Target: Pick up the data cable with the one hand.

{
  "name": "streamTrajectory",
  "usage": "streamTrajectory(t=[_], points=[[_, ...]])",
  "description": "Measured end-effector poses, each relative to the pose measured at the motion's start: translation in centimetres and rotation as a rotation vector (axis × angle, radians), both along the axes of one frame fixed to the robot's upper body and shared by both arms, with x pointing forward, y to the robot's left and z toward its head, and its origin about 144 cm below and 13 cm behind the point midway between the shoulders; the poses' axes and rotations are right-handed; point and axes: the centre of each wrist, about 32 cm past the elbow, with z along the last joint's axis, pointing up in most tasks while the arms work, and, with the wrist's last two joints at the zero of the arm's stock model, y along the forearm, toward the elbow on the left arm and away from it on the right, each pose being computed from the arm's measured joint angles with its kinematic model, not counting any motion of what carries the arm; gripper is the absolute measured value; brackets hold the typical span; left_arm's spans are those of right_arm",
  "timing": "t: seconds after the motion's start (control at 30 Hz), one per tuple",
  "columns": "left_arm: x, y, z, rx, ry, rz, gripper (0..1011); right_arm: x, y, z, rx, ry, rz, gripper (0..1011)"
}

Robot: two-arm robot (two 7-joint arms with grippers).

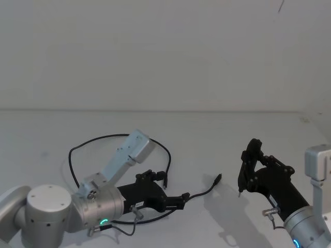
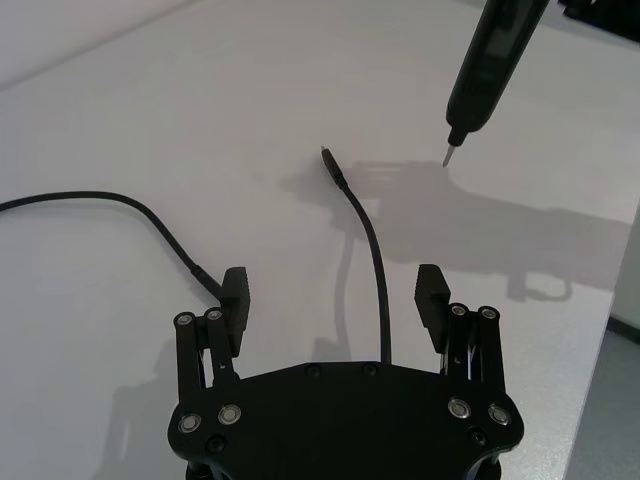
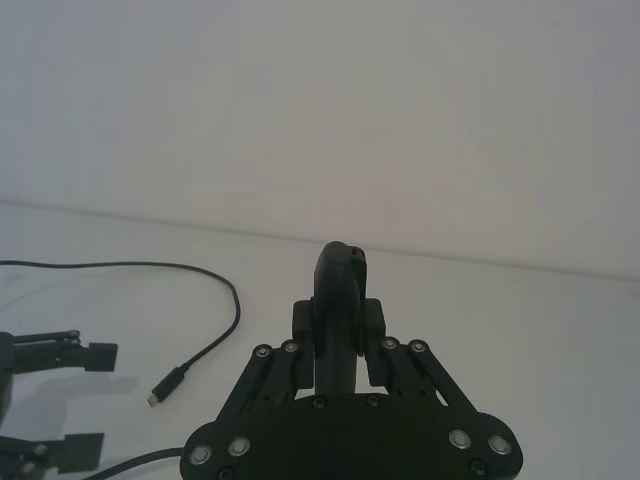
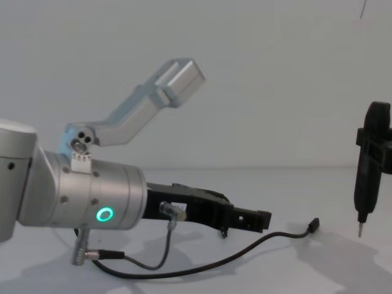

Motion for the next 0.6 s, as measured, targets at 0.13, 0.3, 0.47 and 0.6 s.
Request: streamTrajectory(t=[0.13, 0.3, 0.47, 0.6], points=[[0.4, -0.6, -0.2, 0.020, 0.010, -0.010, 1001, 0.0, 0.0, 0.0, 0.000, 0.000, 0.000, 279], [0.9, -1.4, -0.2, 0.042, 0.018, -0.019, 1001, 0.0, 0.0, 0.0, 0.000, 0.000, 0.000, 279], [1.2, -1.8, -0.3, 0.056, 0.023, -0.023, 1001, 0.0, 0.0, 0.0, 0.000, 0.000, 0.000, 279], [1.4, -2.1, -0.3, 0.064, 0.025, -0.026, 1001, 0.0, 0.0, 0.0, 0.000, 0.000, 0.000, 279]])
